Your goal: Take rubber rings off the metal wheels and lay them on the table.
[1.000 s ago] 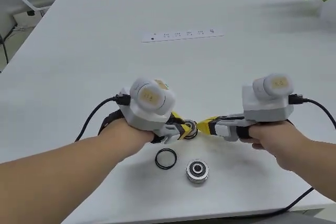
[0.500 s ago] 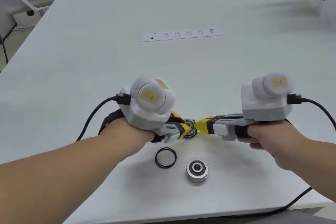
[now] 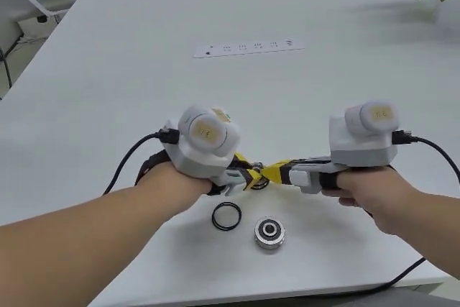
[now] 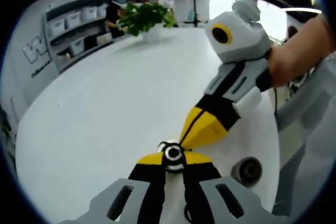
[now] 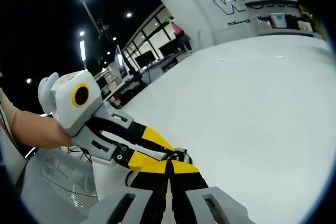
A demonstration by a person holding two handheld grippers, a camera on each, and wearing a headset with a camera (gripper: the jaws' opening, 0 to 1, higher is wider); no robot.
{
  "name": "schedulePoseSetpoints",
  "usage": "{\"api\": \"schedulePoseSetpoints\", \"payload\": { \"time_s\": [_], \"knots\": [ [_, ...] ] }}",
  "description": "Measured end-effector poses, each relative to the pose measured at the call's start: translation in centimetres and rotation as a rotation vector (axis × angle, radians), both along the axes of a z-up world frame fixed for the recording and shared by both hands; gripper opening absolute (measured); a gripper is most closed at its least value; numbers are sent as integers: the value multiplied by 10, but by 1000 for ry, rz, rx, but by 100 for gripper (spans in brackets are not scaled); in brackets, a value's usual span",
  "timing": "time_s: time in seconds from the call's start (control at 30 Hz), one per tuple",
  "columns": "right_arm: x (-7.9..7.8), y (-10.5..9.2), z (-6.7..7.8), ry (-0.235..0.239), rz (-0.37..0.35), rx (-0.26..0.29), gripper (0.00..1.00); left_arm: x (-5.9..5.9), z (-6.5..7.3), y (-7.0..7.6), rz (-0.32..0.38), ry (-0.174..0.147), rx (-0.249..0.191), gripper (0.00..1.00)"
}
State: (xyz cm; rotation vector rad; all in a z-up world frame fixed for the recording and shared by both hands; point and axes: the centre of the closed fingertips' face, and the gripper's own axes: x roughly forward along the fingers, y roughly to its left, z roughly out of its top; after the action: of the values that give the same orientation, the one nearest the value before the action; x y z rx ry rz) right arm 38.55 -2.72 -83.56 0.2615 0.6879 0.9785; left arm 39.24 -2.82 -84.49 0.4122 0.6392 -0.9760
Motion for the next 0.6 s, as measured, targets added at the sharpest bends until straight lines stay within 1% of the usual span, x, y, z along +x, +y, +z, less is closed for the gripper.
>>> {"api": "schedulePoseSetpoints", "payload": {
  "time_s": [0.03,0.07,0.1,0.27,0.5,0.6],
  "knots": [
    [0,4,5,-8,4,31,0,0,0,0,0,0,0,12],
    [-2,5,6,3,15,33,0,0,0,0,0,0,0,12],
    [-1,4,5,-10,13,13,0,0,0,0,1,0,-2,12],
    [-8,5,7,15,21,47,0,1,0,0,3,1,-2,13],
    [-14,5,12,21,44,70,0,1,0,0,5,3,-8,13],
    [-13,3,12,14,38,65,0,1,0,0,5,3,-6,13]
  ]
}}
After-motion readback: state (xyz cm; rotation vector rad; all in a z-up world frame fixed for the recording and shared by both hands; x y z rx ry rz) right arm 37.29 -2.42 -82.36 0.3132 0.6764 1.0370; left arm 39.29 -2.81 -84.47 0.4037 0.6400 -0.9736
